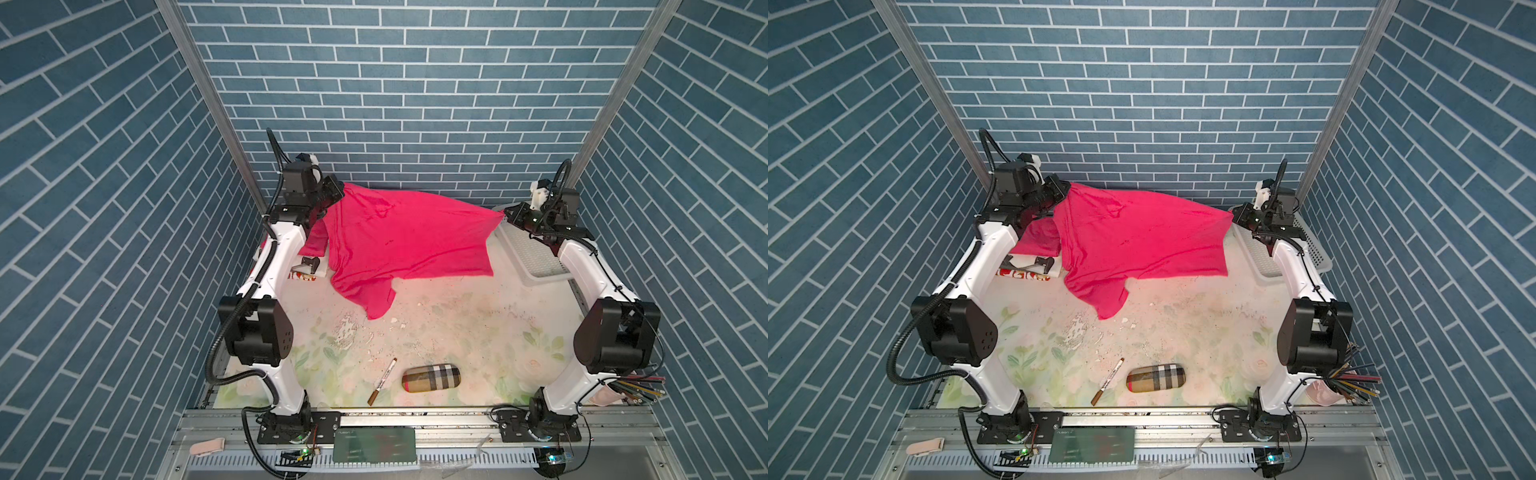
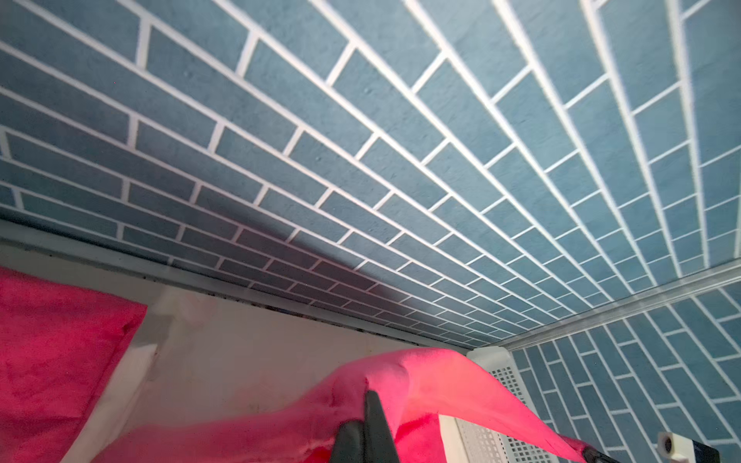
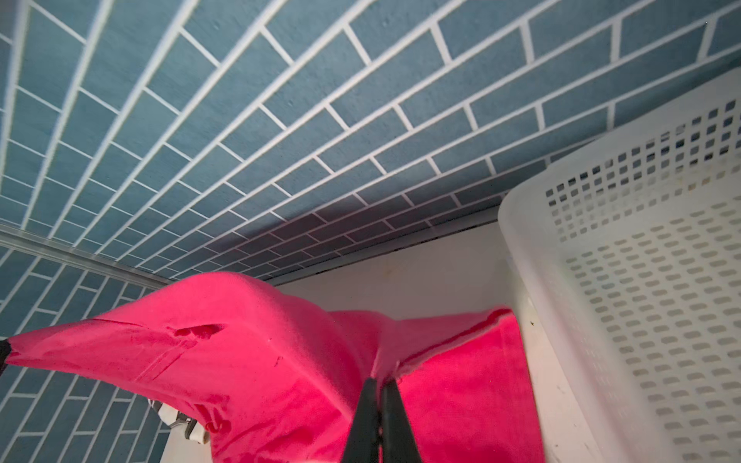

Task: Fold and stack the t-shirts
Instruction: 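Swing the lifted shirt away from the robot and lay it flat with both grippers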

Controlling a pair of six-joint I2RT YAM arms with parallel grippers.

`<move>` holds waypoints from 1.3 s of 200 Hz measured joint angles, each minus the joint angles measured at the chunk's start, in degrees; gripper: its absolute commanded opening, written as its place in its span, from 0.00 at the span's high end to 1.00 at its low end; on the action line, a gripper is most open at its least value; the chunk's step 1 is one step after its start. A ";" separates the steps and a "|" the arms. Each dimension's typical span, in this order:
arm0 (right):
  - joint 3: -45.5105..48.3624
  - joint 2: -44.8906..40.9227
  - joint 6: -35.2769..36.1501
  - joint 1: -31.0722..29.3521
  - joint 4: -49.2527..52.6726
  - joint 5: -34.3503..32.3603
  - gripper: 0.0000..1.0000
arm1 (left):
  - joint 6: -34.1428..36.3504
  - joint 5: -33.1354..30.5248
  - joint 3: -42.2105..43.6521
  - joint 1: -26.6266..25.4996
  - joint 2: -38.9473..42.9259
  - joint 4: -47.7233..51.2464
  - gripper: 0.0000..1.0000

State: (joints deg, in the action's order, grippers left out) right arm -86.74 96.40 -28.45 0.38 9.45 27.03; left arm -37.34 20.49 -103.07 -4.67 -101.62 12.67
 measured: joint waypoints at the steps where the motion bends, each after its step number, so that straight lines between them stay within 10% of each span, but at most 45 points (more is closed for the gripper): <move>1: 0.00 -0.17 0.00 0.00 0.02 0.09 1.00 | 0.00 0.00 0.02 -0.02 0.09 0.00 1.00; 91: -13.11 -28.39 -2.86 10.38 1.11 5.66 1.00 | 3.96 -3.85 -16.81 -0.68 20.31 9.66 1.00; 171: -23.23 -23.56 -10.86 20.22 -1.70 15.65 1.00 | 6.14 -5.03 -39.89 3.19 22.60 13.75 1.00; 260: 9.35 -9.11 -2.47 5.79 -0.92 2.89 1.00 | 1.81 1.18 12.37 1.44 5.90 0.72 1.00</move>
State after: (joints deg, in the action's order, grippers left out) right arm -77.38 87.29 -30.92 6.17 8.54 29.91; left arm -35.53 21.67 -90.70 -3.22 -95.72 13.39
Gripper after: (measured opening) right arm 0.045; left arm 0.049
